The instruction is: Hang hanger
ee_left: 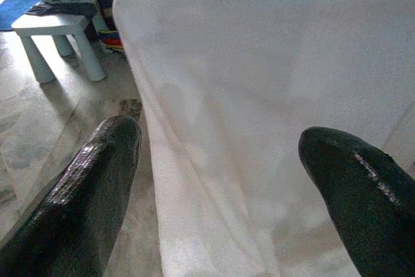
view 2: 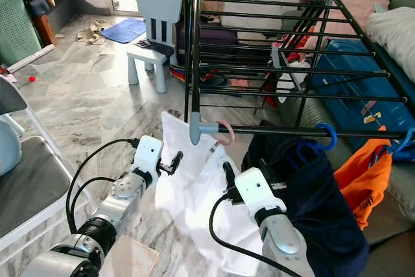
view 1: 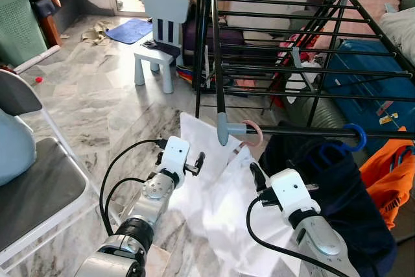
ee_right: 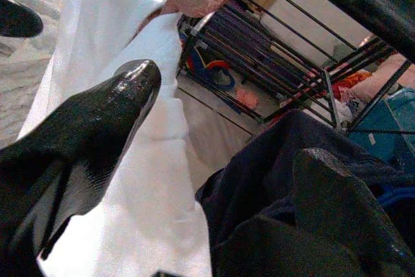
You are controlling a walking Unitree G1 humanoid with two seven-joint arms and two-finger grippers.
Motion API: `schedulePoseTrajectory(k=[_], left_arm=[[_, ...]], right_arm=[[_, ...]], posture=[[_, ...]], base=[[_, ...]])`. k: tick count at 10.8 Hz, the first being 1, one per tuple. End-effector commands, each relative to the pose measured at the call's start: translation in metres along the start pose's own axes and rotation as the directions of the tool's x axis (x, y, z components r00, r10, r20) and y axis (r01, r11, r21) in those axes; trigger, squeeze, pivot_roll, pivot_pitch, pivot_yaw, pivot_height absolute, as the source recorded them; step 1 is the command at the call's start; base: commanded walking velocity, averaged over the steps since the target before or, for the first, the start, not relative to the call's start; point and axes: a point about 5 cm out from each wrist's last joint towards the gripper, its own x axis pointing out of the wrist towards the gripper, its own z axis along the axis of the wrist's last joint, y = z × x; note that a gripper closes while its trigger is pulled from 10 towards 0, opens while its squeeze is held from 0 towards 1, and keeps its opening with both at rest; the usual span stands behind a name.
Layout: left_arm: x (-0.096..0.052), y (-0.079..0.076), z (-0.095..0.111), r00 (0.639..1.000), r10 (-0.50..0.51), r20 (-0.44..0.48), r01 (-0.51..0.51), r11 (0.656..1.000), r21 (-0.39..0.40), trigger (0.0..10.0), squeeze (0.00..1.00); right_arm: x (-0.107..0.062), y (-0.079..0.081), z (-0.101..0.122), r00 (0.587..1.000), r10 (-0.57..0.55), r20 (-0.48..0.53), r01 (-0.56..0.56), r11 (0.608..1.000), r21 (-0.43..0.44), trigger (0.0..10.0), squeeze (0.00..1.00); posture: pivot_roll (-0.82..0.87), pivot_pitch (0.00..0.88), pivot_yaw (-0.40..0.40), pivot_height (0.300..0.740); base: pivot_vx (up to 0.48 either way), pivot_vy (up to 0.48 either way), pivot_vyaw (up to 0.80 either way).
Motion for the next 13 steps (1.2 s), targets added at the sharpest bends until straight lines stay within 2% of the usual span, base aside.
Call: schedulePoseTrajectory(k=[1,5,13], left_arm=[[0.0004,0.0003,0.0016,1.0,0.0,0.005,0.0,1.0,0.008,10.0,0.0],[-0.0008,-0.0019,-0.001,1.0,-0.008,-0.001,0.008,1.0,0.007,10.0,0.0],[-0.0003,-0.0019,-0.0011,1.0,-0.005,-0.007,0.005,1.0,0.006,10.0,0.0]], right_arm=[[0.0005,-0.0009,0.0069,1.0,-0.003,0.02,0.003,1.0,-0.004,10.0,1.0],[0.0015,0.0004,0.0079,1.0,-0.009,0.023,0.009,1.0,0.003,10.0,1.0],[0.0041,0.0011,0.007,1.0,-0.01,0.016,0.01,1.0,0.014,10.0,1.0]], posture=[[0.05,0.0,-0.067,0.74],[0.04,0.0,-0.059,0.74],[0.04,0.0,-0.061,0.74]], base=[[0.0,0.0,0.0],[0.0,0.0,0.0],[-0.309,0.0,0.0]])
